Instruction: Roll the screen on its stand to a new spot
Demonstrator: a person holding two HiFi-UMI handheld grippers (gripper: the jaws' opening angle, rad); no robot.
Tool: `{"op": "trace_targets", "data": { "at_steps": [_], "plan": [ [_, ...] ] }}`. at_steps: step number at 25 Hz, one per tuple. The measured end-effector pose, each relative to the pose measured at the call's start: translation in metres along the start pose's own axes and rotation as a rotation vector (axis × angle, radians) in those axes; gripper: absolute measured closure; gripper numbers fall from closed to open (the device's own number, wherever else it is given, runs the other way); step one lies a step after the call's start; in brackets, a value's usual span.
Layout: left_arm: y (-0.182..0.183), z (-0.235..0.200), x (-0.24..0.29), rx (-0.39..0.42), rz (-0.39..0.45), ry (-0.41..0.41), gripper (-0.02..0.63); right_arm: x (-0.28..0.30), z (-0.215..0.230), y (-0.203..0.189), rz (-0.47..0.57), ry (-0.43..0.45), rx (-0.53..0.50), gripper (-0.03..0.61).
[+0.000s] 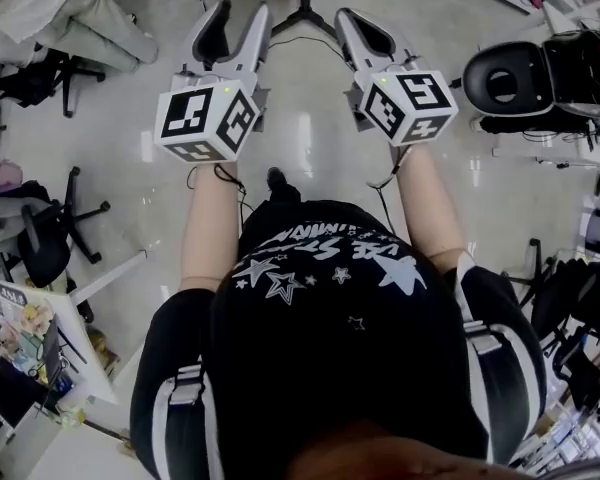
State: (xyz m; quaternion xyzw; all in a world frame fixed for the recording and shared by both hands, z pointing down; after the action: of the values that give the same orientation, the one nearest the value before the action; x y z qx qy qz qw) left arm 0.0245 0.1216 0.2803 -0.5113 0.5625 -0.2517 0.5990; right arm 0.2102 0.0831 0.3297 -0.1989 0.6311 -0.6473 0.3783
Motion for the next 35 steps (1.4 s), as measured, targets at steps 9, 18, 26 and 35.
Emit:
{"op": "trace_targets", "data": {
  "at_steps": [9,18,26,35],
  "plan": [
    [-0.001,0.065,-0.043,-0.02,-0.033,0.011,0.431,-0.073,0.001,0.01,-0.004,0.012,0.004,0.572],
    [0.007,0.102,-0.083,0.008,-0.014,0.047,0.574,-0.122,-0.009,0.02,0.011,0.02,-0.016,0.572],
    [0.005,0.122,-0.104,0.014,-0.023,0.032,0.604,-0.144,-0.018,0.017,-0.005,0.047,-0.024,0.572],
    [0.001,0.133,-0.11,0.033,-0.023,0.025,0.604,-0.157,-0.018,0.013,-0.012,0.069,-0.032,0.572]
  ]
}}
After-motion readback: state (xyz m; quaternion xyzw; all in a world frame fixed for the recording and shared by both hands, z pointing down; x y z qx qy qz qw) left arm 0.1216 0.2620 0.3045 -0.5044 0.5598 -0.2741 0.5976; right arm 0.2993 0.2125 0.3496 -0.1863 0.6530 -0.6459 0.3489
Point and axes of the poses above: the fingertips, and each gripper's own axes: x forward along the fingers, z to its right, y out of its top, the point moved 6 cm from there along -x, backward along the fingers, and after that the axes turned 15 degrees about z, right-handed, at the moved point
